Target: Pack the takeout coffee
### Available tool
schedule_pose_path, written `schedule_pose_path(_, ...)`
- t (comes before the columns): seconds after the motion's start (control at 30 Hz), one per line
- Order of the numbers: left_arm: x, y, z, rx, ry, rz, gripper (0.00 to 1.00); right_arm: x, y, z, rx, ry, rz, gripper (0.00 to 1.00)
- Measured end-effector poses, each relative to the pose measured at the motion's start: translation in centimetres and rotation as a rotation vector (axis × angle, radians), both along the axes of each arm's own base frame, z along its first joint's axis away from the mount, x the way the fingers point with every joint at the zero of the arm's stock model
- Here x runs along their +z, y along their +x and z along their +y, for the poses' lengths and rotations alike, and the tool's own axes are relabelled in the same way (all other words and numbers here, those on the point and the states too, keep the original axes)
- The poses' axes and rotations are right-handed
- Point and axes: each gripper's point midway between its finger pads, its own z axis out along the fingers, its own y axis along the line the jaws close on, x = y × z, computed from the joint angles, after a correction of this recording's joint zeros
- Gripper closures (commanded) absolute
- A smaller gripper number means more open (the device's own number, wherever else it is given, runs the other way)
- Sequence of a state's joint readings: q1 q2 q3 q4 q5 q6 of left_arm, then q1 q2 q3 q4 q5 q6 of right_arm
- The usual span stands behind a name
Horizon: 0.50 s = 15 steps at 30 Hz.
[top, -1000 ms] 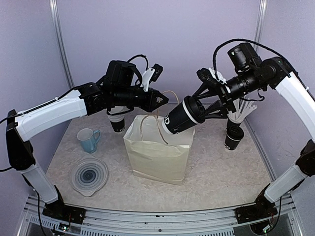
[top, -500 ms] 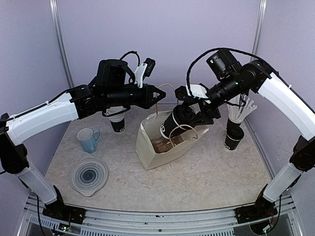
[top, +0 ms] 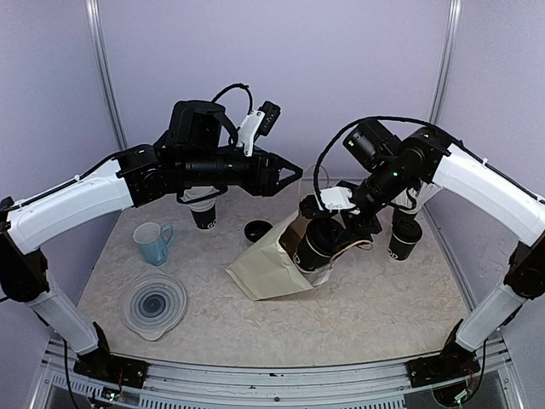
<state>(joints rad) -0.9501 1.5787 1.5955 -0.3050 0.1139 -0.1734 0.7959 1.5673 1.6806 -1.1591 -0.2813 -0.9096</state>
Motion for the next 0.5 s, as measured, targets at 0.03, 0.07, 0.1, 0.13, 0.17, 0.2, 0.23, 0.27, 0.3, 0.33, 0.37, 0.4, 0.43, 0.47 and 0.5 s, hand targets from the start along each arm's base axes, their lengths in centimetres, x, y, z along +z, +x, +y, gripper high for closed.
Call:
schedule_pose_path(0.03, 0.1, -0.6, -0.2, -0.014, 0.011, -0.017, 0.33, -0.1, -0.4, 0.0, 0.012, -0.004, 0.001, 0.51)
schedule_pose_path(0.07, 0.0, -1.5, -0.3, -0.026, 0.028, -0.028, 0.33, -0.2, -0.8, 0.1, 0.023, -0.007, 0.003, 0.51)
schedule_pose_path(0.1, 0.1, -2.1, -0.3, -0.036, 0.037, -0.038, 0.32, -0.2, -1.3, 0.3, 0.039, -0.008, 0.003, 0.51)
schedule_pose_path(0.13, 0.1, -2.7, -0.1, -0.042, 0.043, -0.046, 0.33, -0.2, -1.7, 0.6, 0.056, -0.007, 0.003, 0.51)
schedule_pose_path(0.17, 0.1, -3.1, 0.5, -0.040, 0.050, -0.053, 0.33, -0.2, -2.3, 1.0, 0.074, -0.006, 0.003, 0.51)
schedule_pose_path(0.2, 0.0, -3.0, 1.5, -0.024, 0.050, -0.055, 0.33, -0.2, -2.8, 1.3, 0.092, -0.004, 0.005, 0.52)
schedule_pose_path(0.23, -0.1, -2.4, 2.9, 0.007, 0.047, -0.051, 0.33, -0.2, -3.4, 1.8, 0.112, -0.004, 0.007, 0.52)
schedule_pose_path(0.27, -0.4, -1.4, 4.4, 0.049, 0.042, -0.044, 0.33, -0.2, -3.9, 2.2, 0.128, -0.004, 0.008, 0.52)
schedule_pose_path(0.3, -0.8, 0.0, 6.3, 0.107, 0.040, -0.033, 0.34, -0.1, -4.4, 2.8, 0.148, -0.004, 0.007, 0.53)
schedule_pose_path(0.33, -1.4, 1.6, 8.3, 0.171, 0.039, -0.020, 0.34, -0.1, -4.8, 3.5, 0.169, -0.003, 0.005, 0.53)
schedule_pose_path(0.37, -2.1, 3.2, 10.1, 0.233, 0.039, -0.003, 0.34, -0.2, -5.2, 4.1, 0.187, -0.005, 0.005, 0.54)
schedule_pose_path(0.4, -2.8, 4.3, 11.4, 0.279, 0.043, 0.014, 0.35, -0.3, -5.5, 4.9, 0.203, -0.006, 0.005, 0.54)
schedule_pose_path(0.43, -3.7, 5.5, 12.7, 0.324, 0.048, 0.032, 0.35, -0.4, -5.7, 5.5, 0.213, -0.007, 0.005, 0.54)
schedule_pose_path(0.47, -5.0, 6.6, 13.8, 0.365, 0.060, 0.057, 0.35, -0.5, -5.8, 6.3, 0.223, -0.007, 0.004, 0.54)
schedule_pose_path(0.5, -6.1, 7.2, 14.3, 0.384, 0.071, 0.079, 0.35, -0.6, -5.8, 6.8, 0.228, -0.006, 0.004, 0.54)
